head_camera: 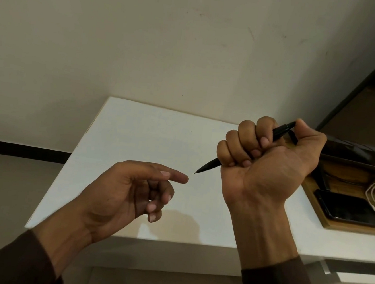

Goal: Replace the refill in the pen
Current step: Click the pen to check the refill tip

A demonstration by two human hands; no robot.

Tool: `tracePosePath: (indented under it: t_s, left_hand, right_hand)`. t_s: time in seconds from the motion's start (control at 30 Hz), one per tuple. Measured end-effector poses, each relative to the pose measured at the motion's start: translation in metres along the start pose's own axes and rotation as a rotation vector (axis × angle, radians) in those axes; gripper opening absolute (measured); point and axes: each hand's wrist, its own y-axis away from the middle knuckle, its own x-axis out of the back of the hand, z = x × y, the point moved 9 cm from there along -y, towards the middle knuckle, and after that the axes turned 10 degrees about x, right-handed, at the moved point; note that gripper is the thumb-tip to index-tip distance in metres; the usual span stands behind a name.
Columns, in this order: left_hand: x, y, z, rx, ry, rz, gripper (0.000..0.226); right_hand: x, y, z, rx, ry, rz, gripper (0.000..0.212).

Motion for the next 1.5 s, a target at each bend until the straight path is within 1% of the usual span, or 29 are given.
tracePosePath:
  t_s: [0.17, 0.37, 0.87, 1.5]
  left_hand:
    - [-0.001, 0.001, 0.000, -0.005, -0.009, -0.025, 0.038]
    - [-0.004, 0.001, 0.000, -0.009, -0.024, -0.071, 0.041]
    - [-0.006, 0.001, 0.001, -0.021, -0.008, -0.099, 0.042]
    - [-0.010, 0.003, 0.002, -0.028, -0.002, -0.136, 0.044]
  right_hand:
    - [-0.002, 0.001, 0.000, -0.002, -0.005, -0.012, 0.042]
    - [-0.002, 0.000, 0.002, -0.018, -0.006, -0.010, 0.045]
    - [-0.002, 0.000, -0.001, -0.001, 0.015, -0.009, 0.038]
    - [0.001, 0.001, -0.001, -0.006, 0.033, 0.023, 0.043]
